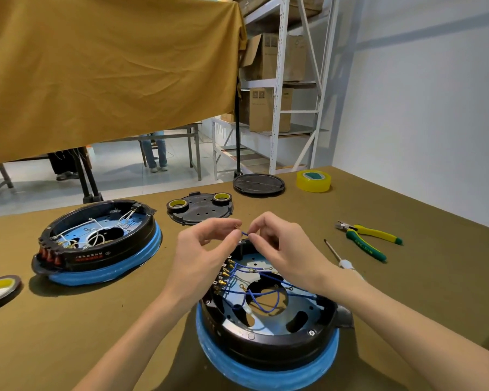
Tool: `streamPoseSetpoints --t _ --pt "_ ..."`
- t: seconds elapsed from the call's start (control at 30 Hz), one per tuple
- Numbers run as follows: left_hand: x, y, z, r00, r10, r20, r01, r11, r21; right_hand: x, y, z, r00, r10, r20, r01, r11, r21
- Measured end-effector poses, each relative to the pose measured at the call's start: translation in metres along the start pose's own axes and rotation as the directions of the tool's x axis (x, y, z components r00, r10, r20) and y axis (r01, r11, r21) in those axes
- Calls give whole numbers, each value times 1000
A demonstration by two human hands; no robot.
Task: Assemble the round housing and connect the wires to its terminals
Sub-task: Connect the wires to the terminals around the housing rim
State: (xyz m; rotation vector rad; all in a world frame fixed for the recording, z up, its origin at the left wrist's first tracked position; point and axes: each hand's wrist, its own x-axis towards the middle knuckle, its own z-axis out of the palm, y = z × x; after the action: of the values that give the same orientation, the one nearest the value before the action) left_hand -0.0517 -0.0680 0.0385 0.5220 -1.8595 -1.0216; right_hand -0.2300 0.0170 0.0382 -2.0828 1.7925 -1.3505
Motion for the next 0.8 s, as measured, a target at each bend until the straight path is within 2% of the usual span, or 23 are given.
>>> streamPoseSetpoints --t 0.13,0.27,0.4,0.57,0.8 --pt "0 -4 -1 999 19 -30 -19 1000 0 -8 0 6 998 -6 -63 7 1000 20" --pt "0 -9 -2 999 -11 34 11 1000 -11 -11 1 10 995 75 -72 -65 988 142" --pt "2 -12 -6 997 -36 62 42 994 -97 -9 -1 7 988 153 -32 -140 958 252" --pt "7 -14 -15 987 -15 161 11 1000 21 -7 -5 5 977 205 54 -211 913 349" --pt "8 -14 -19 990 6 143 -8 1000 17 -7 -10 1 974 212 79 -226 901 371"
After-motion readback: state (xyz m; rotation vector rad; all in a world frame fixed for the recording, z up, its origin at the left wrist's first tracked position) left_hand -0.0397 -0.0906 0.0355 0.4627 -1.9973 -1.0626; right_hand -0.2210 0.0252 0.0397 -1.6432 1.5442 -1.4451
